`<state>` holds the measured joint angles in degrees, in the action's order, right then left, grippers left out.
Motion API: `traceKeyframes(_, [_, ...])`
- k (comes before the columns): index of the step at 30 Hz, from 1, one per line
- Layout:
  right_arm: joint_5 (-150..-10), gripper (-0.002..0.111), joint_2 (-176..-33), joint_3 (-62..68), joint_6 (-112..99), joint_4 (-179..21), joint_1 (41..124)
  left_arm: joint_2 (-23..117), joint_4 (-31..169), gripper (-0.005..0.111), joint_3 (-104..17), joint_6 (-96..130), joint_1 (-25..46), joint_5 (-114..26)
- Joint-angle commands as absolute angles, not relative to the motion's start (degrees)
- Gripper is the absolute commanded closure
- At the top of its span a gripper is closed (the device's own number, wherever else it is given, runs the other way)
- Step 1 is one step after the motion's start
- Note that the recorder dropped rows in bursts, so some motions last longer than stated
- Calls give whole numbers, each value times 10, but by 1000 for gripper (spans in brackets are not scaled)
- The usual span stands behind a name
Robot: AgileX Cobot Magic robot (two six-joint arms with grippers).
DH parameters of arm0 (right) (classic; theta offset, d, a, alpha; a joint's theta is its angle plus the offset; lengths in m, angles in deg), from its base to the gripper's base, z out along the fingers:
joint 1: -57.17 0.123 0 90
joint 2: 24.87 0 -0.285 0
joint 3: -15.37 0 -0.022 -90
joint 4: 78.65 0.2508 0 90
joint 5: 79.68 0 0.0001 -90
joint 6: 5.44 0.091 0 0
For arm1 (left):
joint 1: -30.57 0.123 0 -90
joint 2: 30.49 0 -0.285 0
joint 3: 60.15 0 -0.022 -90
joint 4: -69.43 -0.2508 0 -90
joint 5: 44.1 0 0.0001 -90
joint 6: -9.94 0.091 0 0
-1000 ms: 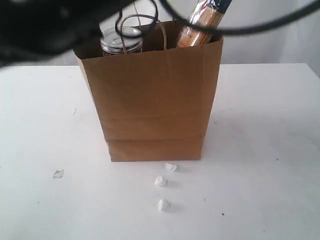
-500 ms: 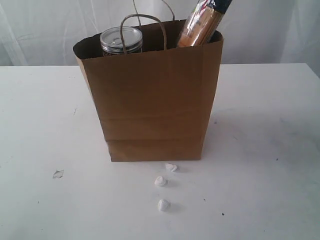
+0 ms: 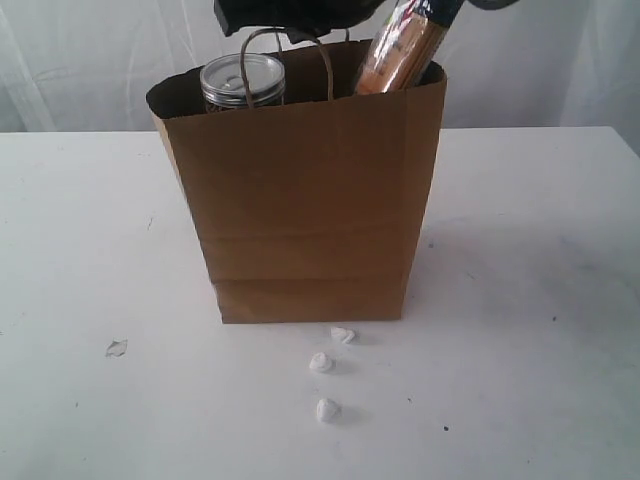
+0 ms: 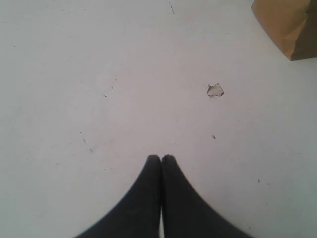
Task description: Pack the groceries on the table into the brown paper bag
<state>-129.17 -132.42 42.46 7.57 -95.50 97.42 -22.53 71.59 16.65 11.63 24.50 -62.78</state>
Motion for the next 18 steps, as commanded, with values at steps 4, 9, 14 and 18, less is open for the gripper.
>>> traceKeyframes(4, [-1327, 90, -1303, 427, 89, -963, 971, -227, 720, 107, 171, 117, 246, -632])
traceKeyframes(9, [-1465, 96, -1243, 427, 89, -944, 971, -227, 720, 107, 171, 117, 246, -632])
traceKeyframes(14, [-1496, 108, -1177, 427, 84, -940, 971, -227, 720, 107, 171, 117, 246, -632])
traceKeyframes(18, [-1496, 108, -1162, 390, 75, -916, 971, -227, 720, 107, 171, 117, 246, -632])
